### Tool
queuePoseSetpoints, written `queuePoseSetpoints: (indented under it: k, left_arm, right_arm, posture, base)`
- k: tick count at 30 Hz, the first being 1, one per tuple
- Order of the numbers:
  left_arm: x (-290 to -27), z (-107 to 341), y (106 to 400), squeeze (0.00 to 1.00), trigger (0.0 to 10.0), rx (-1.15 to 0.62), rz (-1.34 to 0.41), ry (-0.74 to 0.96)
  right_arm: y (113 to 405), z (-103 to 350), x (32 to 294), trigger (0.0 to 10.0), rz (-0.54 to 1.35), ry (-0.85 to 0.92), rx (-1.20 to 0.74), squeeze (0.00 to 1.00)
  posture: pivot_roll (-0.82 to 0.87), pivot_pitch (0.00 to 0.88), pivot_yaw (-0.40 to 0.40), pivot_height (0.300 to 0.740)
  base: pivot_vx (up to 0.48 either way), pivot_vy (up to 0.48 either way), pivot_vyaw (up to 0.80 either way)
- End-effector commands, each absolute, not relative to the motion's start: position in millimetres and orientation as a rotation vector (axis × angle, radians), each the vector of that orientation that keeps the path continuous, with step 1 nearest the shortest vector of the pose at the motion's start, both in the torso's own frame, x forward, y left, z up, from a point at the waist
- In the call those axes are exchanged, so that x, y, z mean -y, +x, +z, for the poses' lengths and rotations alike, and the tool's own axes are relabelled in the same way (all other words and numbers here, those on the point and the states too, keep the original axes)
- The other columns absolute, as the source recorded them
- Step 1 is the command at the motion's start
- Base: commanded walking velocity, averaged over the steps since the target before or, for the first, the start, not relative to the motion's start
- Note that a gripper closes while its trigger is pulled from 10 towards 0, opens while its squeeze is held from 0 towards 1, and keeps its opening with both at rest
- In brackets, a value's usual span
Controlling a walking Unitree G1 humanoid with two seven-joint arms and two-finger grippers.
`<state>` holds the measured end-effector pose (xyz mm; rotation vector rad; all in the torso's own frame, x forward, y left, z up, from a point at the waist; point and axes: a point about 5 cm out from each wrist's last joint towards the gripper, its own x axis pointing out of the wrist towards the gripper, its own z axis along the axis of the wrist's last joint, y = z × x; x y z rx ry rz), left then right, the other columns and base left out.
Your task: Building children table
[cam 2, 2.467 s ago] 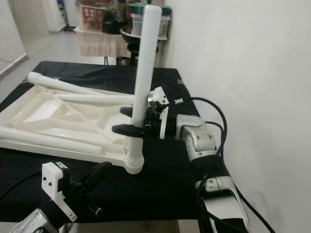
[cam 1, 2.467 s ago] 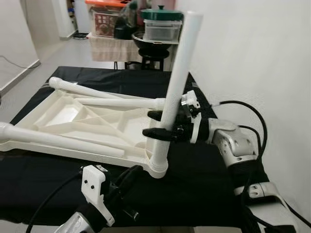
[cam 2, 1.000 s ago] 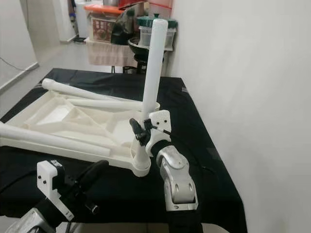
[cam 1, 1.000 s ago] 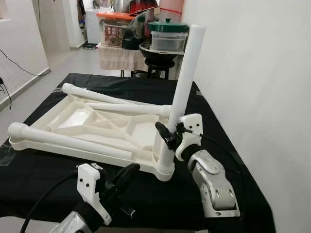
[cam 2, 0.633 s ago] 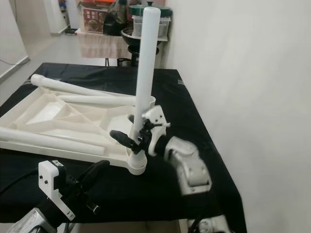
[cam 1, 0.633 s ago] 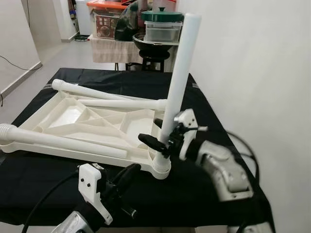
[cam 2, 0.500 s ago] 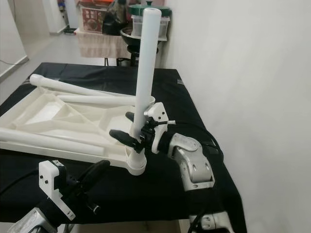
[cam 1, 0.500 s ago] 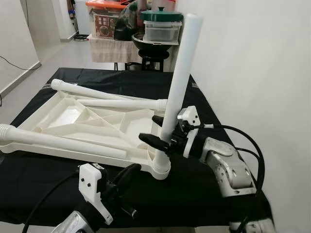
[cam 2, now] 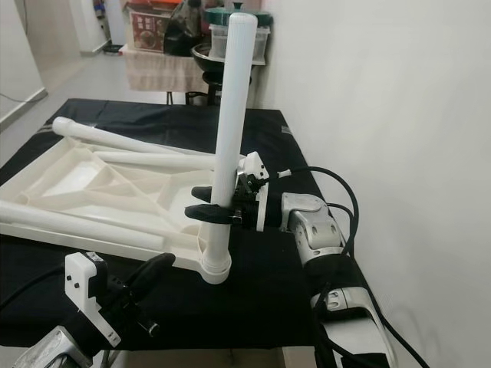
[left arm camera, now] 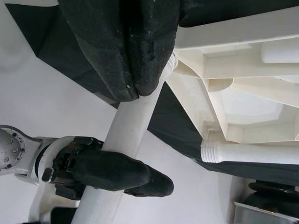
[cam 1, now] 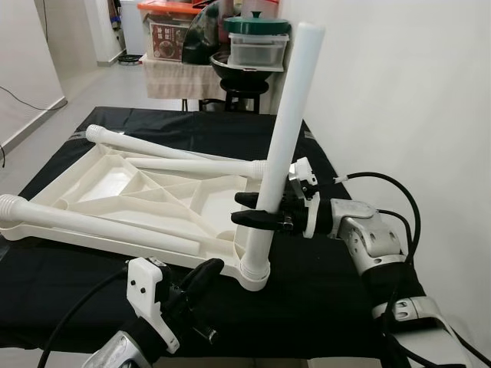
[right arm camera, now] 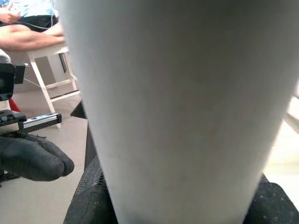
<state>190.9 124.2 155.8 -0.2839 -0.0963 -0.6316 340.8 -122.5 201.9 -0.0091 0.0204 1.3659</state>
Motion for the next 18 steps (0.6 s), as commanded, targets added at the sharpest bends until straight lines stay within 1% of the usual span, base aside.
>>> queuePoseSetpoints:
  k: [1, 2, 4, 5, 6, 7, 8, 9, 10, 11, 12, 13, 14, 15, 16, 17, 18]
  left_arm:
    - [-122, 156, 189, 0.0, 10.0, 0.089, -0.638, -0.292]
    - [-122, 156, 189, 0.0, 10.0, 0.09, -0.638, -0.292]
    - [-122, 156, 189, 0.0, 10.0, 0.09, -0.638, -0.292]
    - [-122, 157, 188, 0.0, 10.0, 0.092, -0.638, -0.291]
    - [-122, 157, 188, 0.0, 10.0, 0.092, -0.638, -0.291]
    - [-122, 157, 188, 0.0, 10.0, 0.093, -0.638, -0.291]
    - [-123, 158, 189, 0.0, 10.0, 0.096, -0.636, -0.289]
    - [-123, 158, 189, 0.0, 10.0, 0.096, -0.636, -0.289]
    - [-124, 158, 189, 0.0, 10.0, 0.097, -0.635, -0.289]
    - [-124, 158, 189, 0.0, 10.0, 0.097, -0.635, -0.289]
    - [-124, 159, 190, 0.0, 10.0, 0.099, -0.633, -0.288]
    - [-124, 159, 190, 0.0, 10.0, 0.099, -0.633, -0.288]
    - [-125, 158, 191, 0.0, 10.0, 0.099, -0.633, -0.288]
    - [-125, 158, 191, 0.0, 10.0, 0.099, -0.633, -0.288]
    - [-124, 158, 192, 0.0, 10.0, 0.099, -0.635, -0.289]
    - [-124, 157, 194, 0.0, 10.0, 0.099, -0.637, -0.29]
    - [-124, 157, 194, 0.0, 10.0, 0.099, -0.637, -0.29]
  right_arm:
    - [336, 194, 122, 0.0, 1.398, 0.009, -0.035, 0.0]
    - [334, 190, 122, 0.0, 1.345, 0.004, -0.038, 0.0]
    - [334, 188, 122, 0.0, 1.311, -0.001, -0.041, 0.0]
    - [331, 178, 117, 0.0, 1.178, -0.006, -0.071, 0.0]
    - [331, 178, 117, 0.0, 1.178, -0.006, -0.071, 0.0]
    - [330, 168, 111, 0.0, 1.005, -0.009, -0.102, 0.0]
    - [333, 160, 114, 0.0, 0.559, 0.02, -0.12, 0.0]
    - [333, 160, 114, 0.0, 0.559, 0.02, -0.12, 0.0]
    - [330, 154, 123, 0.0, 0.228, 0.04, -0.152, 0.0]
    - [330, 154, 123, 0.0, 0.228, 0.04, -0.152, 0.0]
    - [313, 143, 104, 0.0, 0.24, 0.099, -0.189, 0.0]
    - [313, 143, 104, 0.0, 0.24, 0.099, -0.189, 0.0]
    - [307, 141, 95, 0.0, 0.293, 0.104, -0.198, 0.0]
    - [307, 141, 95, 0.0, 0.293, 0.104, -0.198, 0.0]
    - [306, 140, 87, 0.0, 0.387, 0.094, -0.197, 0.0]
    - [307, 139, 85, 0.0, 0.446, 0.074, -0.195, 0.0]
    - [307, 139, 85, 0.0, 0.446, 0.074, -0.195, 0.0]
  posture:
    - [0.02, 0.0, -0.093, 0.74]
    - [0.02, 0.0, -0.094, 0.74]
    - [0.02, 0.0, -0.094, 0.74]
    - [0.02, 0.0, -0.111, 0.74]
    - [0.02, 0.0, -0.111, 0.74]
    - [0.02, 0.0, -0.111, 0.74]
    - [0.0, 0.0, -0.104, 0.74]
    - [0.0, 0.0, -0.104, 0.74]
    - [0.0, 0.0, -0.104, 0.74]
    - [0.0, 0.0, -0.104, 0.74]
    - [0.0, 0.0, -0.097, 0.74]
    - [0.0, 0.0, -0.097, 0.74]
    - [0.0, 0.0, -0.096, 0.74]
    - [0.0, 0.0, -0.096, 0.74]
    - [0.0, 0.0, -0.101, 0.74]
    - [0.01, 0.0, -0.115, 0.74]
    - [0.01, 0.0, -0.115, 0.74]
  base:
    - [0.0, 0.0, 0.0]
    - [0.0, 0.0, 0.0]
    - [0.0, 0.0, 0.0]
    - [0.0, 0.0, 0.0]
    - [0.0, 0.0, 0.0]
    - [0.0, 0.0, 0.0]
    - [0.0, 0.0, 0.0]
    - [0.0, 0.0, 0.0]
    - [0.0, 0.0, 0.0]
    - [0.0, 0.0, 0.0]
    - [0.0, 0.0, 0.0]
    - [0.0, 0.0, 0.0]
    - [0.0, 0.0, 0.0]
    - [0.0, 0.0, 0.0]
    - [0.0, 0.0, 0.0]
    - [0.0, 0.0, 0.0]
    - [0.0, 0.0, 0.0]
